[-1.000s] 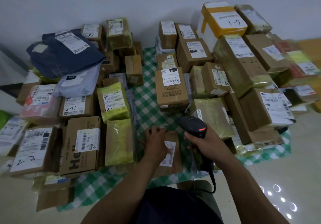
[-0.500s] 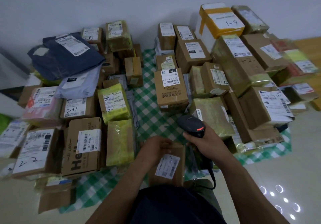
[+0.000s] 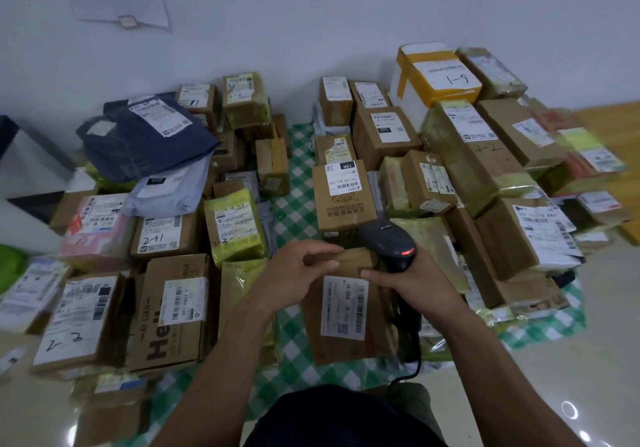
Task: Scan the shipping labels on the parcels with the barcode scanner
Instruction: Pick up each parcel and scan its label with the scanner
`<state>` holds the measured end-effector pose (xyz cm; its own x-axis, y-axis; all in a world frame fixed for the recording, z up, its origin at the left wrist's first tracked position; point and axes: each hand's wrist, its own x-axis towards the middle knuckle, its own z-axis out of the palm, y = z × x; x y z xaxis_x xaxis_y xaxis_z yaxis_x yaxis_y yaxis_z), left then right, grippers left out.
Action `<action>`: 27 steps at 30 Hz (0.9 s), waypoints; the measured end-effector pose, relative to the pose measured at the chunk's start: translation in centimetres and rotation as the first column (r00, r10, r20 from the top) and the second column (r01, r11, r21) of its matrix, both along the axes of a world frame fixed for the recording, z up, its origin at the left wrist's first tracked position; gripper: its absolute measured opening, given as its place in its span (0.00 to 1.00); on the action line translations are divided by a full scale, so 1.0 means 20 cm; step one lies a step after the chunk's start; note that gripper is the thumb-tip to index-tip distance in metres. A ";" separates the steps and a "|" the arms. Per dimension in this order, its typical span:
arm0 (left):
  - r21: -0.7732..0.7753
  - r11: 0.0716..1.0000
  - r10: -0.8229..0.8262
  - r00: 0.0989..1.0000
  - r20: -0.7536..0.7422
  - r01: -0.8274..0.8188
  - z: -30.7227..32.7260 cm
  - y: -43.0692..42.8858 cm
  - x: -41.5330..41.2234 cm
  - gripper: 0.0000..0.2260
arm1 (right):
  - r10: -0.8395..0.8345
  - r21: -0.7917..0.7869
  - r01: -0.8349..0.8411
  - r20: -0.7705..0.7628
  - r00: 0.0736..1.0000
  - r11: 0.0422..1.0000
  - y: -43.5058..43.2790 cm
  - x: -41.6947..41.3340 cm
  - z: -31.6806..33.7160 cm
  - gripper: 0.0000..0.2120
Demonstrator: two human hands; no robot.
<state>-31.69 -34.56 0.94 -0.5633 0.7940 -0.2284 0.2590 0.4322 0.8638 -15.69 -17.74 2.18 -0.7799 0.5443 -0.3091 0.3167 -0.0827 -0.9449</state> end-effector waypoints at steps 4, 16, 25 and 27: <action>0.078 0.969 0.229 0.972 0.059 -0.233 0.03 -0.02 -0.02 0.24 | -0.028 0.006 0.028 0.014 1.000 1.000 0.02 -0.04 0.05 0.26; 0.135 0.906 0.338 0.878 0.339 -0.400 0.04 -0.09 -0.09 0.33 | -0.299 -0.065 0.293 -0.106 0.948 0.954 0.12 -0.18 0.19 0.14; 0.152 0.920 0.376 0.923 -0.079 -0.362 0.26 0.04 -0.30 0.27 | 0.017 0.210 -0.038 0.103 0.995 0.977 0.06 -0.12 0.25 0.23; 0.151 0.921 0.379 0.916 -0.129 -0.360 0.30 0.08 -0.35 0.27 | 0.055 0.209 -0.075 0.097 0.994 0.975 0.02 -0.12 0.27 0.22</action>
